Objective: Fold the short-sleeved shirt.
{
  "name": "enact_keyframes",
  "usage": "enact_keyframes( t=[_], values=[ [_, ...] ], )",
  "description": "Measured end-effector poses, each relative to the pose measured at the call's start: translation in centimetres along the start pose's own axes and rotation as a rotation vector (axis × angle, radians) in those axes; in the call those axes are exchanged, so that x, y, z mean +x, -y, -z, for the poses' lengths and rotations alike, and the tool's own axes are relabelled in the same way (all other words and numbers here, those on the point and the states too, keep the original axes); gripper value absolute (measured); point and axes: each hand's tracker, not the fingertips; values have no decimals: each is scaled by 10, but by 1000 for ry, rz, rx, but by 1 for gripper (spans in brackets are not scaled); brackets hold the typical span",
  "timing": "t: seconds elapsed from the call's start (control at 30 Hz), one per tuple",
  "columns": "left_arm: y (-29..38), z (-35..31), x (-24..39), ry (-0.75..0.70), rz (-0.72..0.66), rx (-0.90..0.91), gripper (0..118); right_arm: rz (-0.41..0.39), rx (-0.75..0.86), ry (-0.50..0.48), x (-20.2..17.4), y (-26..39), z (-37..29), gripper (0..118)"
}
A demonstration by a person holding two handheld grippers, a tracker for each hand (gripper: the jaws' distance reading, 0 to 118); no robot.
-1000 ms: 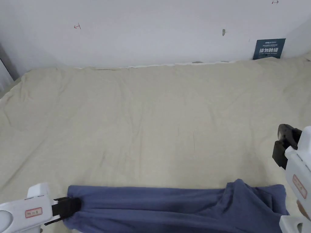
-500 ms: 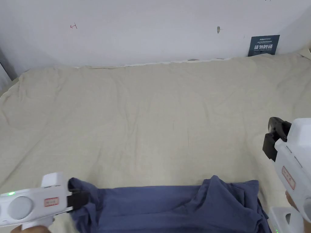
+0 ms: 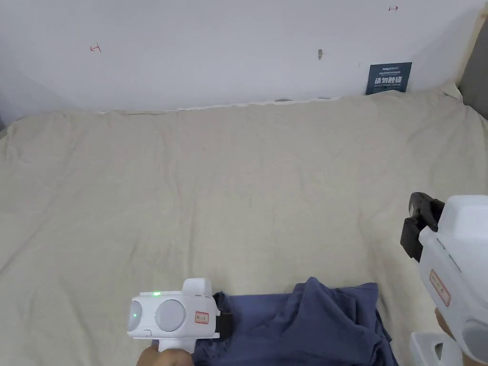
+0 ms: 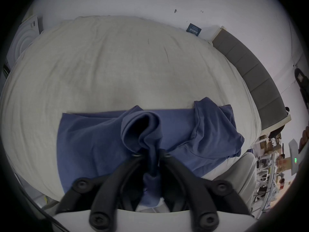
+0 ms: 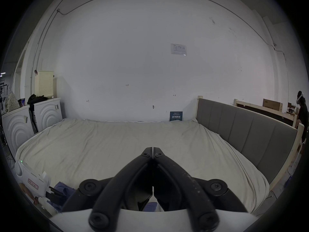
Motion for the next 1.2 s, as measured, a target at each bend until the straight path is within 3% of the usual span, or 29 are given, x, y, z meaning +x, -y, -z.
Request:
enact_keyframes(
  t=[0.07,0.1,0.13,0.3,0.37,0.4,0.47,0.53,0.57,0.63,0.73,1.2],
  values=[
    [0,-1,0,21,-28,1,78,9,-5,6,5,1,-1,2],
    [1,-5,4,40,-43,6,102,14,-7,8,7,2,-1,2],
    [0,-7,4,58,-54,11,118,17,-8,11,9,2,-1,2],
    [2,-47,7,78,-72,172,116,17,-3,17,13,1,-4,2],
    [10,-65,12,25,-82,288,111,20,-1,15,13,0,-4,2],
    [15,-73,13,-9,-82,361,104,22,0,14,13,0,-4,2],
    [22,-83,11,-67,-69,454,64,23,0,11,13,0,-4,2],
    [29,-86,12,-135,-28,493,8,23,1,7,12,0,-4,2],
    [30,-82,12,-184,3,484,1,23,0,5,11,0,-4,2],
    [32,-68,11,-285,59,443,0,23,-1,2,11,0,-4,2],
    [39,-46,10,-301,92,364,0,27,-1,1,11,1,-4,2],
    [28,50,65,-99,167,155,0,29,-28,30,26,6,1,2]
  ],
)
